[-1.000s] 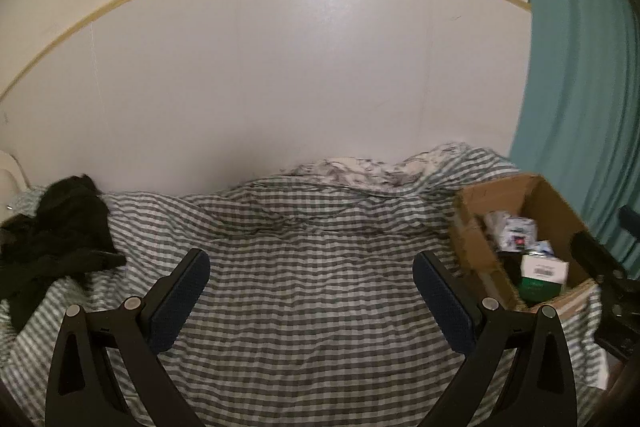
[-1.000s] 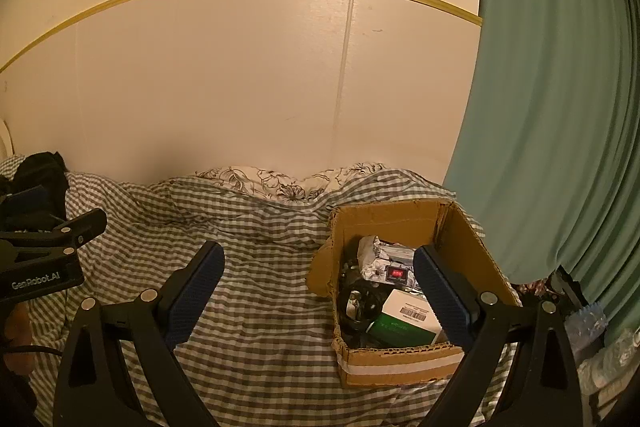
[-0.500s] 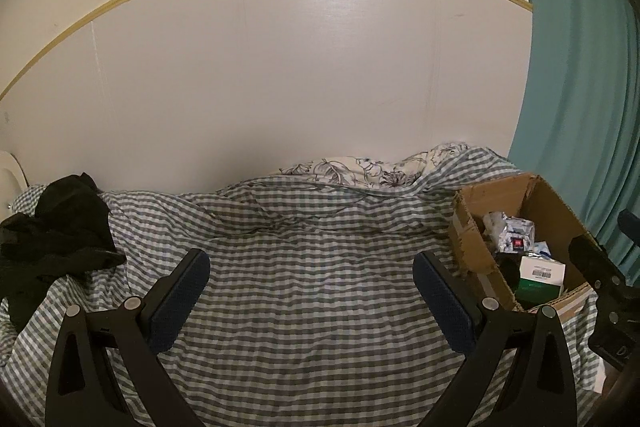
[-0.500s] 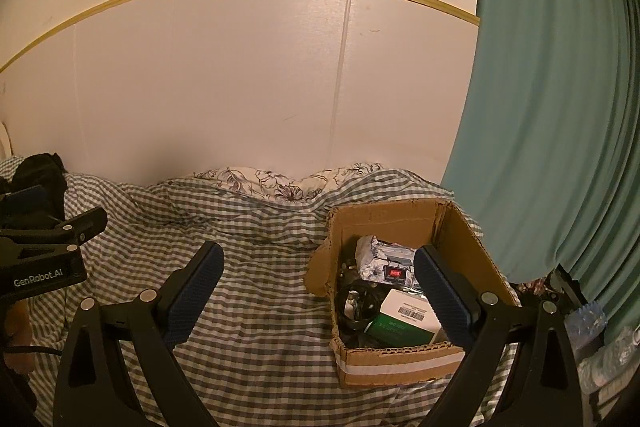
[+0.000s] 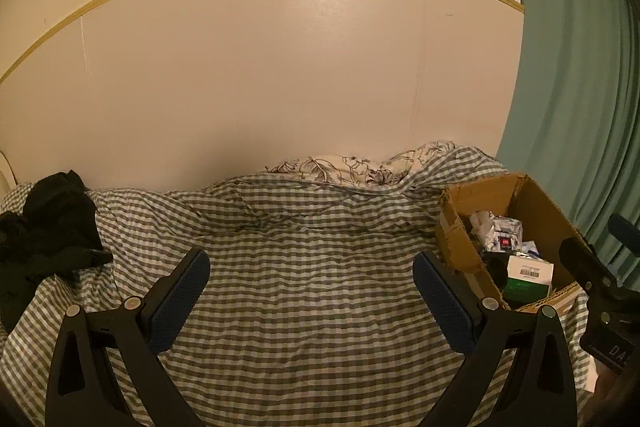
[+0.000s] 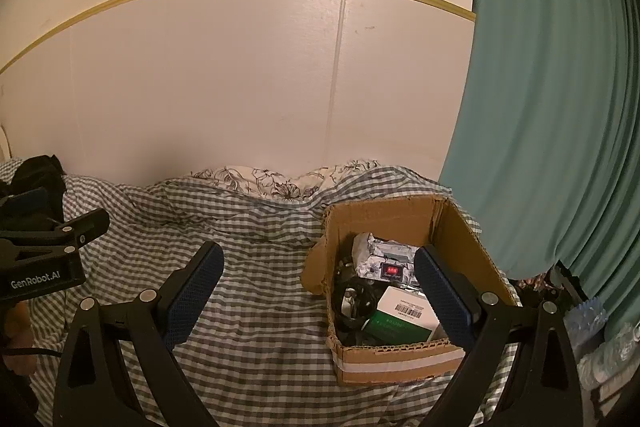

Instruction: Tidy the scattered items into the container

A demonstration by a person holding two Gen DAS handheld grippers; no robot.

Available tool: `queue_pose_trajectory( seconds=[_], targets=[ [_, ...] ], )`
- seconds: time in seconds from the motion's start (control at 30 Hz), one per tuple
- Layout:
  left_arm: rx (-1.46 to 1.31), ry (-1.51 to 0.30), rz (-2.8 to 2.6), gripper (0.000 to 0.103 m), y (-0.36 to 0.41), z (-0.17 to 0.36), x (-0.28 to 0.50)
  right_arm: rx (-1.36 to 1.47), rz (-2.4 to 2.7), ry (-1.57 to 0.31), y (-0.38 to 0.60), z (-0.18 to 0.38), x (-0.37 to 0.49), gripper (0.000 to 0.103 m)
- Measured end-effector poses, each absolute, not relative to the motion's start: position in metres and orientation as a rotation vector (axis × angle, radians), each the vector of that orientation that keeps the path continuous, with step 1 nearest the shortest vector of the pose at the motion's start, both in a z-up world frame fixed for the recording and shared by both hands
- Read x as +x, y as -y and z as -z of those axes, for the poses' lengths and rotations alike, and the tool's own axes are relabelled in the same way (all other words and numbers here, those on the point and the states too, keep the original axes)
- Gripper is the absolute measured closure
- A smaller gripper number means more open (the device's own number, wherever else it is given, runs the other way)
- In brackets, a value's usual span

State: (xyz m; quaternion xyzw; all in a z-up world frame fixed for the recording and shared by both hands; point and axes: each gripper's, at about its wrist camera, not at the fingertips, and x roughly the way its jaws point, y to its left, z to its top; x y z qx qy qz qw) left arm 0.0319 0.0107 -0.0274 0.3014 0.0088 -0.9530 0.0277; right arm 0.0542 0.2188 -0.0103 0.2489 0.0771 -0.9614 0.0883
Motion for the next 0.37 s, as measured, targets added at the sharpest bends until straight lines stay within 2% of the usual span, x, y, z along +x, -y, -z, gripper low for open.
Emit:
queue_pose_trajectory(
  seconds=[0.37],
  targets=[
    [0.927,-0.022,2.954,0.0,-0.0132,0.0288,0.0328,0.764,2.856,-0.223,-0.2194,0.0127,0.0512,0.007]
  ],
)
